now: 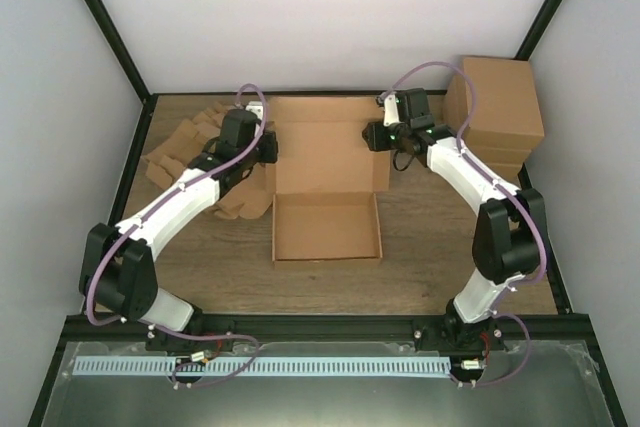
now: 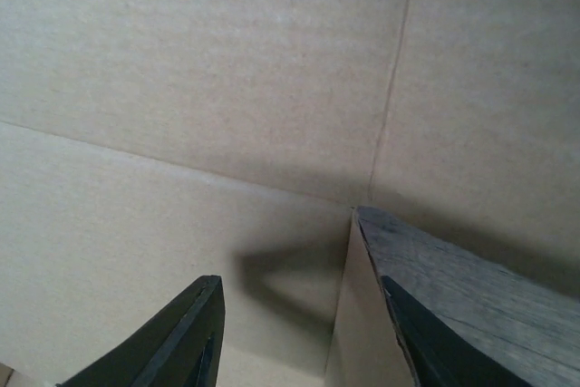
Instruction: Fold the paper box
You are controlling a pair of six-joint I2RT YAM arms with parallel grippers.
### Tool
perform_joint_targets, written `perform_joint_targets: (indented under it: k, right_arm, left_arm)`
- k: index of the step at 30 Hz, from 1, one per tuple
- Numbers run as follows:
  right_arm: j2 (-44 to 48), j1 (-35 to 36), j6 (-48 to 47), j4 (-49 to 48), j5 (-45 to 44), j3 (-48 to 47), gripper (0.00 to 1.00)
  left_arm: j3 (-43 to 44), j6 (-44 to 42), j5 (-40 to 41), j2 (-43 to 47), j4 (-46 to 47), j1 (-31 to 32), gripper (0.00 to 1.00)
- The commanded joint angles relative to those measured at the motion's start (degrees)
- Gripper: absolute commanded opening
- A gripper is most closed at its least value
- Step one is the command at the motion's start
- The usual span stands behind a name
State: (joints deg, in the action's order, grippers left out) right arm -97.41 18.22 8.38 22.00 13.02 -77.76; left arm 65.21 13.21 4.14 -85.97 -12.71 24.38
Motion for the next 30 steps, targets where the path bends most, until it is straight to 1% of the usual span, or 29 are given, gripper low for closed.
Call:
perform_joint_targets:
  k: [1,4,8,11,14,17,19,22,24,26,27,30]
  right_arm:
    - [3.81,0.45,-0.32,0.67,-2.69,1.42,0.44]
    - [5.47,0.57,-0.15,0.94,-3.13,2.69,0.45]
    - [7.36,0.52,-0.03,2.28,-3.67,2.95,0.54]
    - [8.5,0.51,-0.1,3.3,-3.95,3.02,0.54]
    - [9.64,0.5,0.02,4.26,-4.83,3.33,0.5]
    - [10.78,0.58,0.18,4.6,-4.85,4.18,0.42]
    - [11.36,0.53,0.21,4.75,-4.61,4.6,0.34]
    - [11.84,0.54,0.16,5.68,-4.51,4.8,0.33]
    - [12.09,0.55,0.0,6.33,-4.5,4.76,0.29]
    - [12.44,0.5,-0.12,7.07,-4.62,4.76,0.18]
    - [12.56,0.48,-0.14,7.49,-4.73,4.66,0.16]
    - [12.91,0.56,-0.33,9.5,-5.39,3.79,0.17]
  left_arm:
    - [-2.25,-1.72,2.52,2.75,4.97,1.95,0.04]
    - [-3.45,-2.04,3.26,3.93,5.7,2.97,0.04]
    - [-3.35,-2.13,3.25,3.9,5.1,3.38,0.04]
    - [-3.57,-2.18,3.37,4.25,4.87,3.63,0.04]
    - [-3.69,-2.01,3.66,4.59,4.48,3.77,0.04]
    - [-4.07,-1.96,4.13,4.74,4.51,4.07,0.04]
    - [-4.37,-1.87,4.21,4.98,4.62,4.18,0.04]
    - [-4.54,-1.87,4.51,5.32,4.61,4.42,0.04]
    - [-4.57,-1.87,4.77,5.58,4.6,4.6,0.04]
    - [-4.69,-1.89,4.95,5.95,4.58,4.77,0.04]
    - [-4.8,-1.84,4.99,6.11,4.52,4.86,0.04]
    - [-4.88,-1.79,5.23,6.22,4.54,5.09,0.04]
